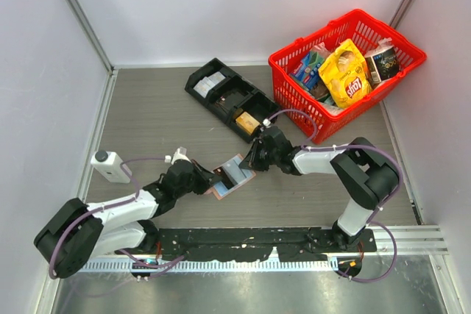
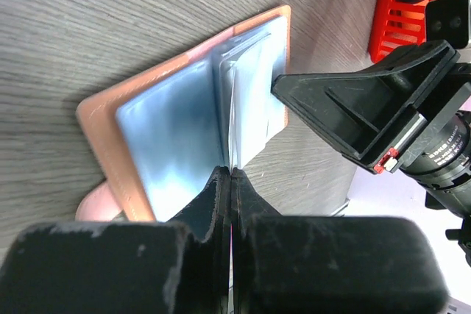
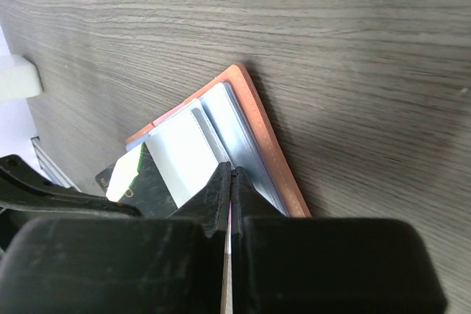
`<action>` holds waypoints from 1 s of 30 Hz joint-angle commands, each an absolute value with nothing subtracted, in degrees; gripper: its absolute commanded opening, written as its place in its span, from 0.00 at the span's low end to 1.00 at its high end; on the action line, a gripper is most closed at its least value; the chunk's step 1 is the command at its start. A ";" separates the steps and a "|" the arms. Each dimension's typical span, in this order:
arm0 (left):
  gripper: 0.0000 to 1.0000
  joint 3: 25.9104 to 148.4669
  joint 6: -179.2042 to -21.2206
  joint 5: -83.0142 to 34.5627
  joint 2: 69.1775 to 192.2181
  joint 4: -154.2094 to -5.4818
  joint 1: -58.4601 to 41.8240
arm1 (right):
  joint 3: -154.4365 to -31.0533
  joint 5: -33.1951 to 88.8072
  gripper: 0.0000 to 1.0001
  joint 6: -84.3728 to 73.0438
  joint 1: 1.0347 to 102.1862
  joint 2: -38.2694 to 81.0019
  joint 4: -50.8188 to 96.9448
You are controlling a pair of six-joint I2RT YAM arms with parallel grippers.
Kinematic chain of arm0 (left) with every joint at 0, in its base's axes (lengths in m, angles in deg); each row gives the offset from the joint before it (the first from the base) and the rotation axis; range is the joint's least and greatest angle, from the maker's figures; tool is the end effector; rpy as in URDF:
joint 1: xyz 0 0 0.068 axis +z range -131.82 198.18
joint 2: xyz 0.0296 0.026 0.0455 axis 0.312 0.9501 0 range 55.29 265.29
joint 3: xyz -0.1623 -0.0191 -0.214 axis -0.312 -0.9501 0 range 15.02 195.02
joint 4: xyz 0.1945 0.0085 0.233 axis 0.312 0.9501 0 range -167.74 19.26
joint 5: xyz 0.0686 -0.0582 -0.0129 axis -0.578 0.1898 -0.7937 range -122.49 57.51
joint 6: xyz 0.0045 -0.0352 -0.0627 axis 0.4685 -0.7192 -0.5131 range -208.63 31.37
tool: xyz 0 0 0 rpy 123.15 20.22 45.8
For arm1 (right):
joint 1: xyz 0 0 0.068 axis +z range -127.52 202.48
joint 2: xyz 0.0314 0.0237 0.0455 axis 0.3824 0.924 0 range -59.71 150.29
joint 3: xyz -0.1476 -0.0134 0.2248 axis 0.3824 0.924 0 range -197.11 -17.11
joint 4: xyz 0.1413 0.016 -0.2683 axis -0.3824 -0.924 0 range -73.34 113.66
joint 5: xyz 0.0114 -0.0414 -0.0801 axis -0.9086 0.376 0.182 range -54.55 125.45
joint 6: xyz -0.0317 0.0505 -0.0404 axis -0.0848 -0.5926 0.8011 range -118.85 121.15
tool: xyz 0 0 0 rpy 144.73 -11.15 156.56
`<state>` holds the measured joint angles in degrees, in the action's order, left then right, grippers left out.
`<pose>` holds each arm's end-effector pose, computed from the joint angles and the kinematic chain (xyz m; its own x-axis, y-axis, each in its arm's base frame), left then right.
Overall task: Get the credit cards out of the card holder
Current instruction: Remove the credit card from the card holder.
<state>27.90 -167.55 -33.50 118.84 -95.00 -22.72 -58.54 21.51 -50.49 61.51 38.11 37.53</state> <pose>0.1863 -0.1600 0.0871 -0.7115 -0.6818 -0.1700 -0.2847 0.5008 -0.8174 0.2729 0.2396 0.0744 -0.9132 0.2395 -0.3297 -0.0531 0.7322 0.6790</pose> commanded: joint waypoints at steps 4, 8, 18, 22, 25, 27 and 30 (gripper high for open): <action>0.00 28.82 -166.50 -35.56 112.34 -84.16 -23.13 | -58.24 32.02 0.01 -44.64 61.16 35.74 21.12; 0.00 27.50 -165.54 -36.53 107.25 -83.19 -23.13 | -59.82 32.98 0.03 -42.63 61.07 33.20 18.75; 0.00 22.49 -158.87 -38.99 90.20 -90.65 -23.13 | -64.40 38.60 0.49 -34.89 61.07 19.50 11.27; 0.00 22.75 -155.79 -41.18 86.23 -93.29 -23.13 | -64.48 41.24 0.59 -31.99 61.16 12.98 9.69; 0.00 24.50 -154.20 -42.59 87.63 -95.14 -23.13 | -64.05 44.40 0.65 -29.97 61.07 7.37 8.46; 0.00 26.00 -153.50 -42.95 90.78 -97.24 -23.13 | -64.22 47.22 0.69 -28.57 61.07 4.64 6.62; 0.00 28.46 -152.79 -41.81 98.15 -103.38 -23.13 | -66.15 52.13 0.74 -26.98 61.16 2.52 2.66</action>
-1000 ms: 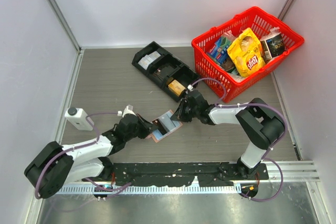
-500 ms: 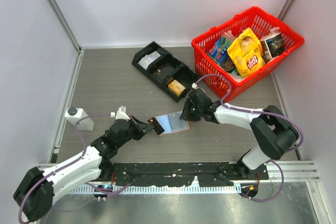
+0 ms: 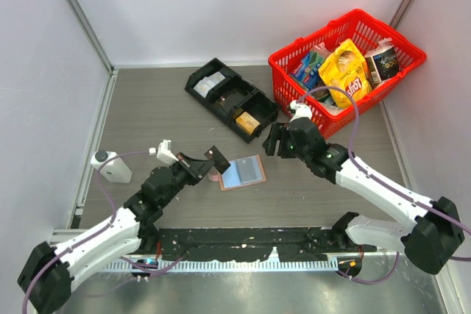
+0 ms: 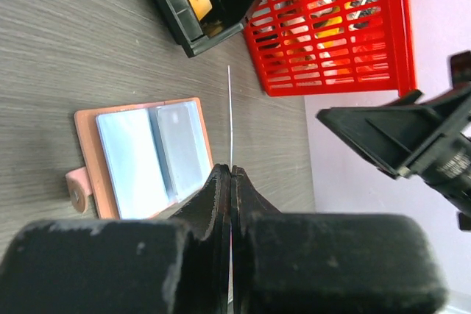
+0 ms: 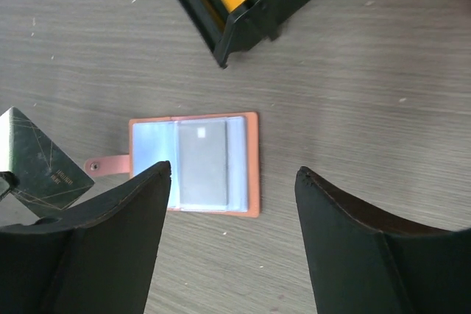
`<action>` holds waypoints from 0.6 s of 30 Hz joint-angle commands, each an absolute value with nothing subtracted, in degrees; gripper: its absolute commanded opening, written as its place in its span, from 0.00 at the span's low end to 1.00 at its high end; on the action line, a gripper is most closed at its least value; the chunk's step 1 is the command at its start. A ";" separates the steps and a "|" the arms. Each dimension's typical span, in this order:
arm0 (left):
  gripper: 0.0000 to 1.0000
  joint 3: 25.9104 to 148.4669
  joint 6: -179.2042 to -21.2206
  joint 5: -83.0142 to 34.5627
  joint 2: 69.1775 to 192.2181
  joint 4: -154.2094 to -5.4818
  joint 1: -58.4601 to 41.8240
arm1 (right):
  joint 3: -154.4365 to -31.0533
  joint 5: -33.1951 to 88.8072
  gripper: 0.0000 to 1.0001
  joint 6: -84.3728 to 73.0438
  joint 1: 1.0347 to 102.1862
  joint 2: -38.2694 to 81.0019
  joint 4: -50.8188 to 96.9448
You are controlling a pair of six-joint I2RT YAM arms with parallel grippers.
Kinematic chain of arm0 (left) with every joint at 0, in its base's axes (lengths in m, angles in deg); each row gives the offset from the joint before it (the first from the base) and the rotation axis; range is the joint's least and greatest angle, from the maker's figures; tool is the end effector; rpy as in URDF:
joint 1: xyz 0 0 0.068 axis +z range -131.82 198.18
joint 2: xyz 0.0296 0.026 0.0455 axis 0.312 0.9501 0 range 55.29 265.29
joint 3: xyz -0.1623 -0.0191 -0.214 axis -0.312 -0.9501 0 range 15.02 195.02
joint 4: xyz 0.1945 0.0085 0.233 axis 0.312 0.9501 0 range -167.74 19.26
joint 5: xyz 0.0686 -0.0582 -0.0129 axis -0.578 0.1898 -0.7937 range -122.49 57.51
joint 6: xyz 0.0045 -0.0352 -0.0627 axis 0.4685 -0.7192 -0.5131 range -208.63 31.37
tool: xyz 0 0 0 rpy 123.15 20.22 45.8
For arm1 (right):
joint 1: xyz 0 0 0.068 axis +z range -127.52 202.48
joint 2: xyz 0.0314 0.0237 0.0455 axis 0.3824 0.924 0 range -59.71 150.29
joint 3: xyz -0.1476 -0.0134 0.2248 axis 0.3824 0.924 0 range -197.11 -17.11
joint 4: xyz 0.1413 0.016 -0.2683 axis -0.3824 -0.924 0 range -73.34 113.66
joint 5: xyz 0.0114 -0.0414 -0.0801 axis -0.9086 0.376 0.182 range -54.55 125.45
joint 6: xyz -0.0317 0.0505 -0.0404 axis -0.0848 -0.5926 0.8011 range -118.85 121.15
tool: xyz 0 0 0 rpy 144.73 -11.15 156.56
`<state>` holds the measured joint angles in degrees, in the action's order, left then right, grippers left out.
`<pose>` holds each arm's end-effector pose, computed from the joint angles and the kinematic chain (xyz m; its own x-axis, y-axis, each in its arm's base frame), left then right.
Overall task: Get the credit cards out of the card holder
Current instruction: Remove the credit card from the card holder, then place the credit card in the storage box.
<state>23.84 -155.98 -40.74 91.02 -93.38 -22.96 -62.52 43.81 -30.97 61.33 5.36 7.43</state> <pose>0.1747 -0.1413 0.1620 -0.5597 -0.7238 -0.4036 0.0742 0.4413 -0.8943 0.2476 0.1882 0.2308 -0.6679 0.1375 -0.7315 -0.2051 0.9107 0.3585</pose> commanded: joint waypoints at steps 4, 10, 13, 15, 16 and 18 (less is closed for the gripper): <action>0.00 33.11 -152.79 -40.22 109.85 -111.47 -23.13 | -67.99 55.83 0.75 -25.04 61.16 0.41 -1.74; 0.00 41.64 -154.80 -38.74 123.12 -116.94 -18.75 | -67.74 55.75 0.79 -23.99 61.16 -4.86 -2.62; 0.00 44.89 -157.27 -36.10 129.36 -120.97 -13.83 | -65.81 56.36 0.81 -23.11 61.16 -10.30 -0.61; 0.00 48.05 -157.71 -35.48 133.05 -121.07 -11.62 | -64.32 55.84 0.85 -21.19 61.16 -14.08 1.06; 0.00 49.98 -157.63 -35.39 134.73 -120.81 -11.00 | -63.96 55.40 0.86 -20.48 61.16 -15.49 1.42; 0.00 53.85 -157.45 -35.56 139.03 -120.54 -10.03 | -63.26 54.87 0.86 -18.89 61.16 -19.44 1.77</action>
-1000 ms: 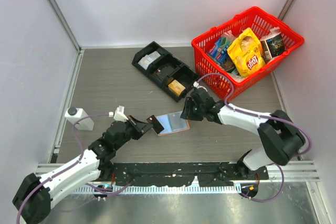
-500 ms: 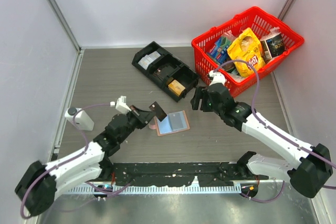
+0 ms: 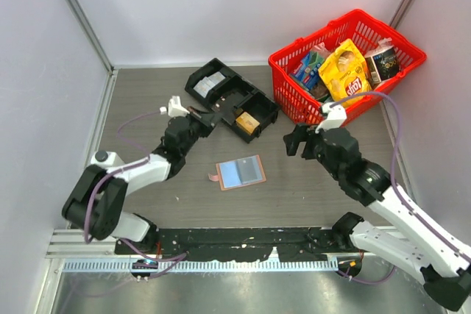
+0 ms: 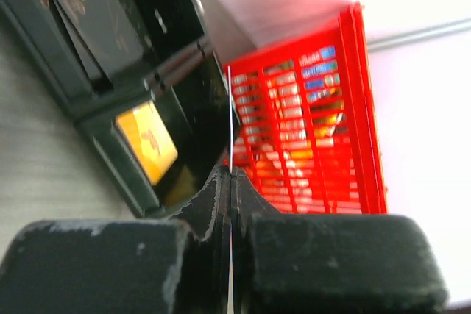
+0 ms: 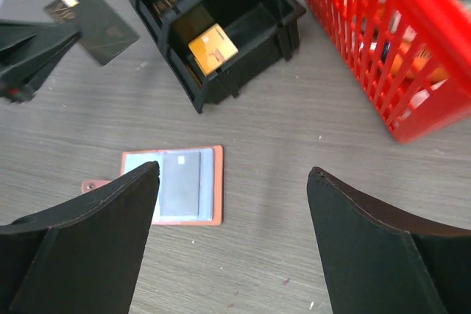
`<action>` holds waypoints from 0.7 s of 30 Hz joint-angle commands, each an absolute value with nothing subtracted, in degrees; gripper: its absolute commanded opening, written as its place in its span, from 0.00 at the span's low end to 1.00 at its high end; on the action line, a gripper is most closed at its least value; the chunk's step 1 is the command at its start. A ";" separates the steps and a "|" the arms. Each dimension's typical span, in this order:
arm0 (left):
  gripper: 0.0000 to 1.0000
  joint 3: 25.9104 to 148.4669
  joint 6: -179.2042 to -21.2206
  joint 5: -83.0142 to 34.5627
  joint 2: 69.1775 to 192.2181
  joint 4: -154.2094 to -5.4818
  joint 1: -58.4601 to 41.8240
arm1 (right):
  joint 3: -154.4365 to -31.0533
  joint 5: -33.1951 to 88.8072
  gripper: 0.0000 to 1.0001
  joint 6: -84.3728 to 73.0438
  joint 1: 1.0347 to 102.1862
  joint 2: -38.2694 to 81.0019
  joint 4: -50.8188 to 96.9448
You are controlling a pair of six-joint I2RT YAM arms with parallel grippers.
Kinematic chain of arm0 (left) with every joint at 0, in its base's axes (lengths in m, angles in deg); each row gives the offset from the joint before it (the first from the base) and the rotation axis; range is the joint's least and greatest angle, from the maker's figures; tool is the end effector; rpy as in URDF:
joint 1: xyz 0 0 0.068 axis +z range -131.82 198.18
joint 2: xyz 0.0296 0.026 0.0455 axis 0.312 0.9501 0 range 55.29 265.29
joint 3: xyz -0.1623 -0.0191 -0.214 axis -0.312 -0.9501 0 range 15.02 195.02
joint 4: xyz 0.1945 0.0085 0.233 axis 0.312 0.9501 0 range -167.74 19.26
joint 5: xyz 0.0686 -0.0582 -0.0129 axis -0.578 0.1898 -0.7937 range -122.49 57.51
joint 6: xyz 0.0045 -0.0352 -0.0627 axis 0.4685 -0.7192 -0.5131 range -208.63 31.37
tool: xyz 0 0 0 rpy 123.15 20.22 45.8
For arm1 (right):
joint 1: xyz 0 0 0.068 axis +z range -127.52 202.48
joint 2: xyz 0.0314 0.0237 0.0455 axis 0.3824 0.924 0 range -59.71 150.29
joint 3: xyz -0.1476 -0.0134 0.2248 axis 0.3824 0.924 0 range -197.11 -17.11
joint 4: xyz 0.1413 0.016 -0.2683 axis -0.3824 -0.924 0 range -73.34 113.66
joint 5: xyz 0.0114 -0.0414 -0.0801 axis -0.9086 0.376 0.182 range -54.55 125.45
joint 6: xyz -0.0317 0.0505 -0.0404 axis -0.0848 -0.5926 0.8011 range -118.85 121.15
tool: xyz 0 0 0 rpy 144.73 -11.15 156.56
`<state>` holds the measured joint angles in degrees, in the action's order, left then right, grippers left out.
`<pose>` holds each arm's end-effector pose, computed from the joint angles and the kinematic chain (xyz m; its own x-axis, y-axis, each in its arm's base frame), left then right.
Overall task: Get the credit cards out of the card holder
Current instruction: Place the credit card in the storage box.
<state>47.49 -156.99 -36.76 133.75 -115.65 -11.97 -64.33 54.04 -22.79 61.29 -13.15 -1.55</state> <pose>0.3000 -0.1692 0.1832 -0.4511 -0.8099 -0.3749 0.0483 0.3973 -0.9164 0.2056 0.1409 0.3117 -0.4453 0.1354 -0.8851 -0.2050 0.9468 0.2480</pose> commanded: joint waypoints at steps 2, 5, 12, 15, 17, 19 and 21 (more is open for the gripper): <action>0.00 58.50 -157.45 -35.48 143.86 -120.54 -8.72 | -62.73 54.96 0.86 -17.75 61.16 -21.99 2.74; 0.00 63.78 -159.29 -36.26 150.72 -121.16 -6.96 | -61.94 55.57 0.86 -16.78 61.24 -24.03 3.18; 0.00 75.65 -161.76 -34.68 165.49 -119.05 -4.41 | -61.23 56.72 0.86 -15.11 61.16 -25.87 3.18; 0.00 78.64 -162.11 -34.16 169.80 -117.91 -3.18 | -60.97 57.33 0.86 -15.11 61.16 -26.40 3.27; 0.00 80.75 -161.58 -33.63 171.83 -115.81 -2.65 | -60.71 56.28 0.86 -14.93 61.16 -26.67 3.71; 0.00 82.25 -161.23 -33.28 173.23 -114.13 -2.47 | -60.70 55.93 0.86 -14.85 61.16 -26.58 3.79; 0.00 82.43 -161.14 -33.28 174.20 -113.52 -2.21 | -60.88 56.01 0.86 -14.76 61.16 -26.49 3.53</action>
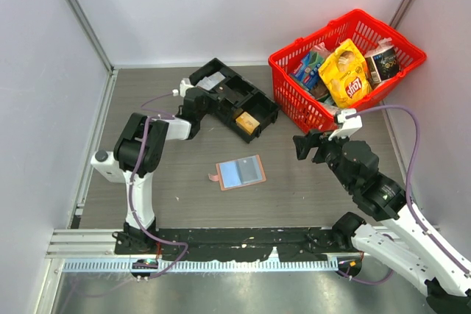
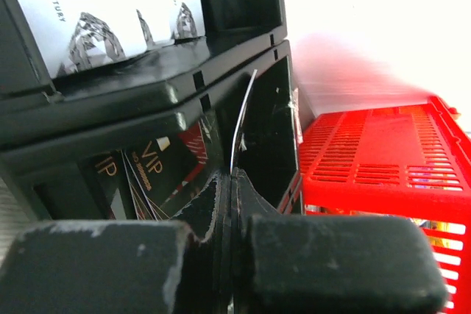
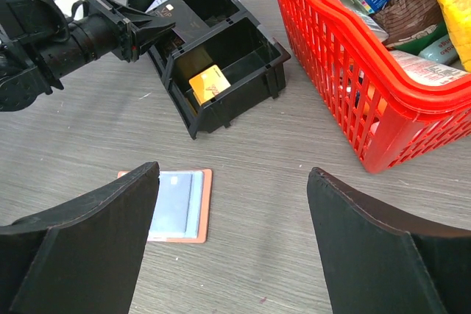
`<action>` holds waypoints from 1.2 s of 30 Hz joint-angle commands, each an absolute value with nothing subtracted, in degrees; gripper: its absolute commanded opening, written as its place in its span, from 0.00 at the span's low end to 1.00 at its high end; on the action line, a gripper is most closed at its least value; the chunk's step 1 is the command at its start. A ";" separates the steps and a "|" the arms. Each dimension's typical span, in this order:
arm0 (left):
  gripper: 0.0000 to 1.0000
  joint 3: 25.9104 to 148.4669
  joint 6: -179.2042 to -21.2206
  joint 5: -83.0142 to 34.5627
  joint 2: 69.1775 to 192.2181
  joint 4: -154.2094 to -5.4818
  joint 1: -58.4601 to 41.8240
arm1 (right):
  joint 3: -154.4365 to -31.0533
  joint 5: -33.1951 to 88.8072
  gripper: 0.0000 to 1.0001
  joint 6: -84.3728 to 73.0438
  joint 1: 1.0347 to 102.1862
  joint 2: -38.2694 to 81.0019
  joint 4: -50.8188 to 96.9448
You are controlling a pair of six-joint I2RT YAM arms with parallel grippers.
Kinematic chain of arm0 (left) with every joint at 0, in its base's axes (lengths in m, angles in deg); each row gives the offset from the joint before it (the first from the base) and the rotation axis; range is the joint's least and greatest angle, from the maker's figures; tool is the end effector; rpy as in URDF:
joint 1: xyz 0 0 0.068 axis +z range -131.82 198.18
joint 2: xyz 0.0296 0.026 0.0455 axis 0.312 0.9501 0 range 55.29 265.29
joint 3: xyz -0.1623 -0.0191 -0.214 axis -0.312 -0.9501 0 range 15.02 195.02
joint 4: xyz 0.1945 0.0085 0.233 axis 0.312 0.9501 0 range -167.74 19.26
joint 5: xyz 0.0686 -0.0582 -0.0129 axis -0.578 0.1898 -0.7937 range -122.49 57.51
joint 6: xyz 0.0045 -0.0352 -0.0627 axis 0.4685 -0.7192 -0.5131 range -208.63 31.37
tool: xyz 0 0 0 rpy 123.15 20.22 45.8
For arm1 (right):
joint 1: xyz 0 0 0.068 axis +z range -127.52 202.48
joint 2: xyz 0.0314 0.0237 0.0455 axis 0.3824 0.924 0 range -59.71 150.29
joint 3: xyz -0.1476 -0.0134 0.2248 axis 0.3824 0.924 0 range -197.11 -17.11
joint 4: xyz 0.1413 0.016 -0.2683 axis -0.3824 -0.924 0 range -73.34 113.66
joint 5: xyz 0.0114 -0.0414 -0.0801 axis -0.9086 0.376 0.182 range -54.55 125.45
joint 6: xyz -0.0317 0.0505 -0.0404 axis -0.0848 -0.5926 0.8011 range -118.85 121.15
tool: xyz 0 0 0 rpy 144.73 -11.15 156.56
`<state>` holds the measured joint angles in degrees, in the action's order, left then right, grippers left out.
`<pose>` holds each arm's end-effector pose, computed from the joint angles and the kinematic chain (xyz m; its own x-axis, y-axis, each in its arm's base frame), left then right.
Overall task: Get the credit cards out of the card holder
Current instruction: Place the credit card in the storage box.
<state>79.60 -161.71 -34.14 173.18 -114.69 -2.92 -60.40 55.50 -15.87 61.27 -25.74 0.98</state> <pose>0.4588 -0.1752 0.1096 -0.3960 -0.8722 -0.2870 -0.1541 0.3713 -0.9156 0.1739 0.1135 0.3351 -0.2684 0.1371 -0.9535 -0.2613 0.9423 0.2090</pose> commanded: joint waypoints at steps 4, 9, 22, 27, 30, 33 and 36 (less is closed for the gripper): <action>0.00 82.96 -161.49 -32.75 175.17 -111.06 -2.12 | -60.62 55.31 0.86 -14.85 61.24 -26.06 3.71; 0.00 80.94 -163.07 -32.75 173.86 -110.70 -2.21 | -60.79 54.52 0.86 -15.11 61.16 -25.17 3.80; 0.09 80.06 -162.65 -29.41 172.72 -110.01 -2.12 | -60.27 53.47 0.86 -15.81 61.16 -23.59 4.41; 0.42 81.20 -157.11 -30.90 169.65 -101.40 -2.12 | -61.40 53.11 0.86 -15.81 61.15 -21.66 2.75; 0.48 81.20 -152.72 -31.61 165.96 -95.87 -2.12 | -63.33 52.41 0.86 -15.99 61.16 -20.17 0.90; 0.51 80.76 -148.59 -31.61 160.95 -90.33 -2.12 | -65.71 50.57 0.86 -16.86 61.16 -16.84 -2.43; 0.53 79.80 -144.28 -31.70 155.51 -84.35 -2.12 | -69.21 48.90 0.86 -19.05 61.16 -12.10 -5.60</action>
<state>80.30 -152.53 -30.64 164.08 -93.42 -2.42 -63.55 51.52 -16.32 61.25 -16.30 -2.27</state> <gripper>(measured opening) 0.518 0.856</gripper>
